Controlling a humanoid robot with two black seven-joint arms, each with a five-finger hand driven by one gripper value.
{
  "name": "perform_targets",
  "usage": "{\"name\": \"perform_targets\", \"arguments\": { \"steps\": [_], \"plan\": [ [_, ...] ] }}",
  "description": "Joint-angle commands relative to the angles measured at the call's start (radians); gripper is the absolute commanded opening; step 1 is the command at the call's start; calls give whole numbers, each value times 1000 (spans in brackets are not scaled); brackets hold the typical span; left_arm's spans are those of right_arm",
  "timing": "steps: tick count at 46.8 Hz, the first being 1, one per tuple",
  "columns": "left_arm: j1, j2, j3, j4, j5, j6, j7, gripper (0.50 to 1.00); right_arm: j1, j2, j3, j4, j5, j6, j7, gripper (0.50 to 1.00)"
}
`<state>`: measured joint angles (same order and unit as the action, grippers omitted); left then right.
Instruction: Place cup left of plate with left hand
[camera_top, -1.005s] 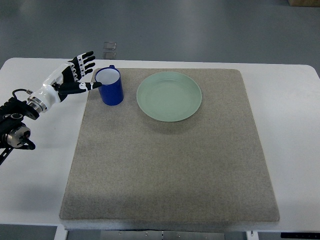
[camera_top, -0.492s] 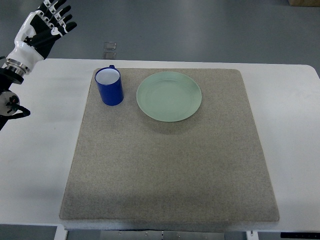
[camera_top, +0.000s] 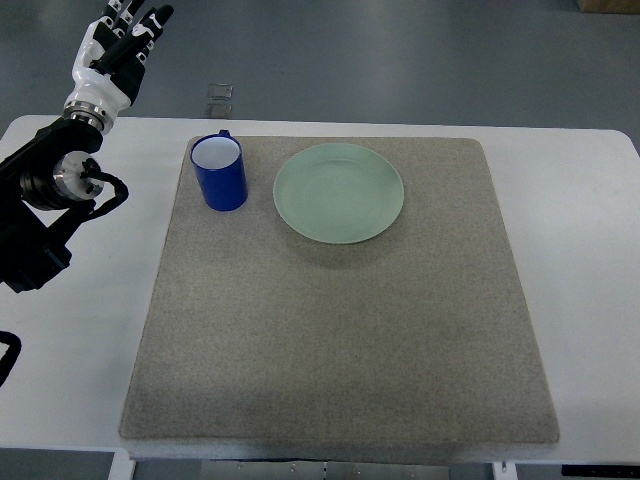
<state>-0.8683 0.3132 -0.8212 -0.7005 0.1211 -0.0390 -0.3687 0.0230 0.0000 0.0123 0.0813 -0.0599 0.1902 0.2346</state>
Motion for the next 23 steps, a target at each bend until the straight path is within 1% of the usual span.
{"name": "perform_targets", "arguments": {
  "steps": [1,7,14,23],
  "plan": [
    [3,-3,-3,3,-1,-4,1,973,0,0,0,0,0,0,0,932],
    [8,-3,-4,3,-26,-13,-1,975,0,0,0,0,0,0,0,932],
    [8,-3,-3,3,-35,-13,-2,996,0,0,0,0,0,0,0,932],
    [11,-2,2,3,-28,-15,-4,996,0,0,0,0,0,0,0,932]
  ]
}}
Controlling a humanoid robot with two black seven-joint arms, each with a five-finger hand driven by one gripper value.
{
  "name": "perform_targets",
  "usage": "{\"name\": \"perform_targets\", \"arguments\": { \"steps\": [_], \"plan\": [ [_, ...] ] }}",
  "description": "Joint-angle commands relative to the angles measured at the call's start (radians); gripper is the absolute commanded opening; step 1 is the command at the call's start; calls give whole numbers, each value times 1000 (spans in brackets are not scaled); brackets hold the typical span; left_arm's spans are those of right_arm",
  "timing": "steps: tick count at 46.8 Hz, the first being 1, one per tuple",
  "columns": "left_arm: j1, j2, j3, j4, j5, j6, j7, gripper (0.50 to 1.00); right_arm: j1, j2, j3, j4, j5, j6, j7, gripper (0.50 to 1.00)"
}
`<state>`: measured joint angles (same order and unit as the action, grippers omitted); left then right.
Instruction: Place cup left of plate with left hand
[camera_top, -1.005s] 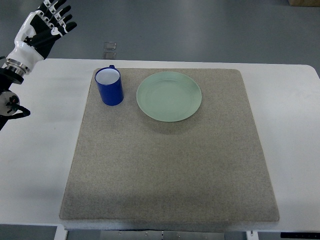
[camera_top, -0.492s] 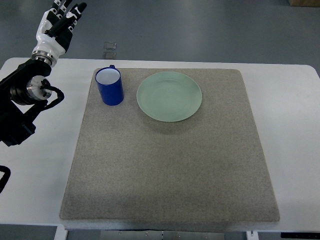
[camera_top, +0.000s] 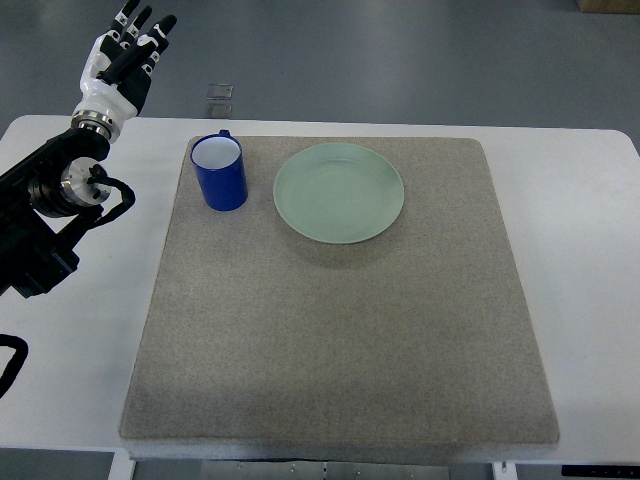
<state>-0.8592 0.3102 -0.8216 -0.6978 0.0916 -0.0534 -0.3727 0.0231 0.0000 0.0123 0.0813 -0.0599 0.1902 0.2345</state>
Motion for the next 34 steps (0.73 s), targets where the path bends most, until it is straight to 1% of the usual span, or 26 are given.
{"name": "perform_targets", "arguments": {
  "steps": [1,12,31,34],
  "plan": [
    [2,3,2,0,2,0,0,999,0,0,0,0,0,0,0,932],
    [2,6,7,0,5,-29,0,996,0,0,0,0,0,0,0,932],
    [2,4,10,1,5,-31,0,996,0,0,2,0,0,0,0,932],
    [2,6,10,1,5,-31,0,996,0,0,0,15,-8,2,5,932]
  ]
}}
